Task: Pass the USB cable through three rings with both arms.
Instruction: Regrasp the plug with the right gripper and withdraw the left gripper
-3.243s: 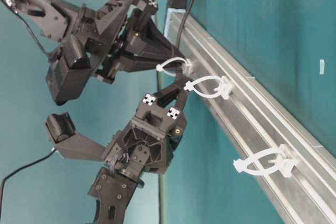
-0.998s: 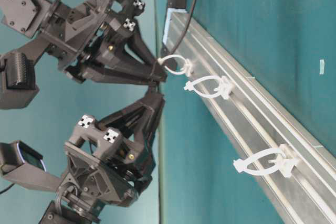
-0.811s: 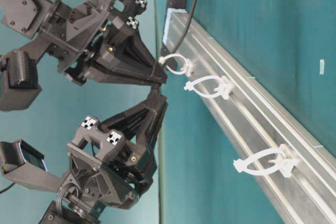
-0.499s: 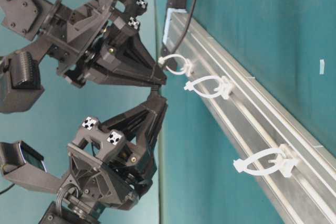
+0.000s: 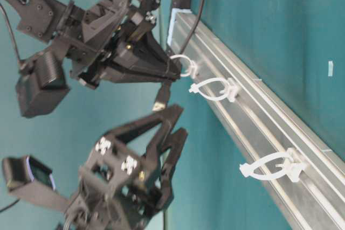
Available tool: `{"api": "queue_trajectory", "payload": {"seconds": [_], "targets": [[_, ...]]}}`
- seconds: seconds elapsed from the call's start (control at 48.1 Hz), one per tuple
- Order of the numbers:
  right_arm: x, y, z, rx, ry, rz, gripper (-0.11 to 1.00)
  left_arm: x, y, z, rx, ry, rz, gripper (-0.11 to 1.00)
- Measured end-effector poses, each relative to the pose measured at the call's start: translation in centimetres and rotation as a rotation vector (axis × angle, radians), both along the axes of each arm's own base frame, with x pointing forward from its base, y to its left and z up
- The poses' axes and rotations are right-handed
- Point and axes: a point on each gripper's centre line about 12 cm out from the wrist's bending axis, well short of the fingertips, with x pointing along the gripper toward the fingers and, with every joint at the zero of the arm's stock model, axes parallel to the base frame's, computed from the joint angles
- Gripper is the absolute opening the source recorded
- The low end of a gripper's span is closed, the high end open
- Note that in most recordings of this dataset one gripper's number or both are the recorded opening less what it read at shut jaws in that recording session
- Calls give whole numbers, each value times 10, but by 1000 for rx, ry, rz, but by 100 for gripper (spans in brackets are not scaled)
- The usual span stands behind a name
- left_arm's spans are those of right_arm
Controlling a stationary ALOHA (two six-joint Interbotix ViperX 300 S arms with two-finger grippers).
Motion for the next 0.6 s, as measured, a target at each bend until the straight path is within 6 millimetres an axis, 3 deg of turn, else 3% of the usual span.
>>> {"api": "queue_trajectory", "payload": {"seconds": [0.312,0.603], "targets": [[-2,7,-12,-63,92,187,10,-41,-8,10,5,23,-7,90],[-1,7,-19,-87,140,268,10,-66,-12,44,21,-46,-8,89]]}}
